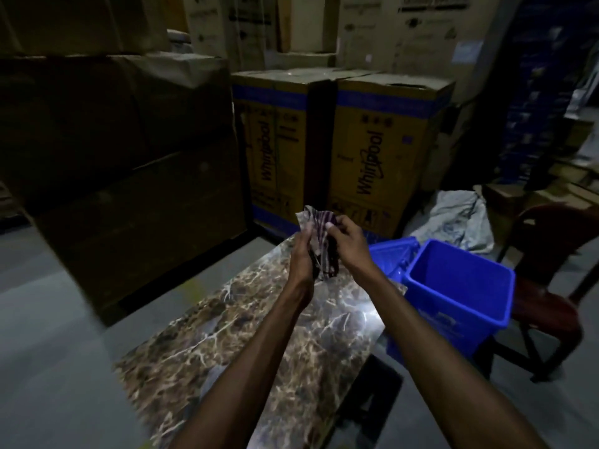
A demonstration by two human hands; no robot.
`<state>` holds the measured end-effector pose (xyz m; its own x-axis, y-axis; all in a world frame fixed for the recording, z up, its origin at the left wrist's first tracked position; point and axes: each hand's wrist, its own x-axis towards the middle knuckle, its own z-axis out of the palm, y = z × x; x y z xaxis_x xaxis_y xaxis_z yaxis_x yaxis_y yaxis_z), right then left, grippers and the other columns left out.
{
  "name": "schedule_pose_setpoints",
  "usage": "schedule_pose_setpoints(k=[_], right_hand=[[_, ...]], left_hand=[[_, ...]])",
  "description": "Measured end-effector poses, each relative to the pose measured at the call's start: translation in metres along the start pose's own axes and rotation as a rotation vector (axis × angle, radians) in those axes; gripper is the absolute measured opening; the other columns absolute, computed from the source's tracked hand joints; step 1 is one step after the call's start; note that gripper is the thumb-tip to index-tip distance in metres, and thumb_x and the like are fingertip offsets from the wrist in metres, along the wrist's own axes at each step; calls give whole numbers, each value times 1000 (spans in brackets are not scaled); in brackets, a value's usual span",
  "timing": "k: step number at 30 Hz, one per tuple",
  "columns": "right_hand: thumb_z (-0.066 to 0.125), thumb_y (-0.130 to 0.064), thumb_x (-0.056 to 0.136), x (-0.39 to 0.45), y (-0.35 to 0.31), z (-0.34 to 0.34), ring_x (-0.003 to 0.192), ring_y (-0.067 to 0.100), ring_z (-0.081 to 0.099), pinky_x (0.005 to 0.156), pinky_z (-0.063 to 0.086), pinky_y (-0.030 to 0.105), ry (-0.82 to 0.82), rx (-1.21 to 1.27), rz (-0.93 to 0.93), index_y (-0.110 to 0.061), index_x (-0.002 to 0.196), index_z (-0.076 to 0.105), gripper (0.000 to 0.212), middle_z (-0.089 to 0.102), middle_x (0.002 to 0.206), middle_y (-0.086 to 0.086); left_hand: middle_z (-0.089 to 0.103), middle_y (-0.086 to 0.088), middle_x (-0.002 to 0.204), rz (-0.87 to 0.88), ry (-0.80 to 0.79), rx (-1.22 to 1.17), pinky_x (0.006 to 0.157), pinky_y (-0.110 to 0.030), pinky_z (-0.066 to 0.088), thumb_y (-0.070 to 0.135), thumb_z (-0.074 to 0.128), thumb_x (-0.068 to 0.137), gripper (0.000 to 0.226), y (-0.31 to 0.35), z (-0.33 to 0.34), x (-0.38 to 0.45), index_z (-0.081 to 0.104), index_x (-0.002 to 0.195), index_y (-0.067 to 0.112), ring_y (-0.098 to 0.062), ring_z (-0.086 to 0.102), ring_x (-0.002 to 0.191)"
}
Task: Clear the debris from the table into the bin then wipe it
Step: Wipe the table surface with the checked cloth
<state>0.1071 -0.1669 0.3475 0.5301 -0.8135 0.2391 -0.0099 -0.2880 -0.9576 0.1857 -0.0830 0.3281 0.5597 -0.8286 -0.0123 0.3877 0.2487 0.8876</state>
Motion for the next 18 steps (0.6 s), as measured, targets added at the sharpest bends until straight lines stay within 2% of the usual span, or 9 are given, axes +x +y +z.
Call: schedule_pose_setpoints(k=[3, 6, 8, 10, 13, 14, 15, 16, 18], right_hand=[[53, -23, 105, 29, -7, -5, 87, 22, 68, 78, 51, 42, -59, 88, 48, -27, 92, 65, 18, 69, 86, -1], [48, -22, 106, 62, -13, -7, 86, 22, 65, 80, 50, 41, -88, 138, 27, -28, 87, 64, 26, 66, 86, -1], [42, -20, 110, 82, -15, -8, 86, 19, 66, 81, 51, 39, -134, 147, 4, -24, 93, 64, 27, 68, 91, 2], [38, -23, 111, 100, -18, -8, 93, 22, 66, 85, 52, 44, -193, 150, -14, -20, 100, 64, 28, 69, 98, 7], [40, -37, 106, 124, -21, -7, 102, 26, 66, 91, 54, 50, -319, 114, -59, -13, 114, 64, 34, 69, 111, 16], [41, -38, 106, 131, -23, -8, 104, 25, 66, 91, 54, 46, -363, 91, -81, -12, 118, 63, 36, 69, 115, 15], [40, -33, 108, 135, -27, -10, 99, 22, 66, 87, 53, 39, -417, 78, -110, -12, 116, 63, 32, 69, 110, 12], [39, -27, 109, 140, -29, -11, 91, 19, 64, 81, 52, 35, -471, 72, -138, -12, 111, 62, 28, 68, 103, 10], [39, -22, 109, 149, -37, -11, 85, 19, 60, 76, 47, 35, -579, 45, -183, -9, 106, 60, 25, 64, 95, 11]], left_hand=[[72, -10, 125, 49, 32, 38, 93, -48, 60, 34, 66, 99, 42, 18, 3, 23, 61, 137, 17, -28, 71, 113], [75, -7, 119, 86, 152, 125, 95, -50, 59, 20, 78, 90, 45, 26, -4, 53, 64, 132, 16, -26, 73, 108], [75, -7, 119, 92, 252, 164, 95, -51, 59, 16, 79, 90, 46, 31, -10, 70, 64, 133, 15, -25, 73, 107], [73, -8, 124, 102, 350, 210, 94, -46, 60, 15, 79, 89, 49, 37, -12, 82, 63, 136, 14, -24, 72, 110], [71, -7, 124, 174, 477, 310, 80, -32, 63, 13, 83, 85, 57, 41, -9, 95, 56, 136, 10, -20, 71, 107], [68, -6, 126, 204, 520, 359, 76, -29, 62, 13, 85, 83, 64, 41, -7, 98, 51, 137, 12, -19, 69, 109], [61, -5, 133, 230, 554, 419, 78, -28, 59, 15, 87, 81, 75, 43, -4, 99, 44, 142, 16, -20, 65, 116], [50, -5, 143, 251, 586, 500, 87, -29, 56, 16, 88, 79, 90, 44, -3, 100, 34, 150, 21, -20, 56, 126], [21, -6, 160, 282, 641, 691, 107, -34, 40, 17, 90, 76, 115, 49, -2, 97, 14, 161, 30, -18, 34, 140]])
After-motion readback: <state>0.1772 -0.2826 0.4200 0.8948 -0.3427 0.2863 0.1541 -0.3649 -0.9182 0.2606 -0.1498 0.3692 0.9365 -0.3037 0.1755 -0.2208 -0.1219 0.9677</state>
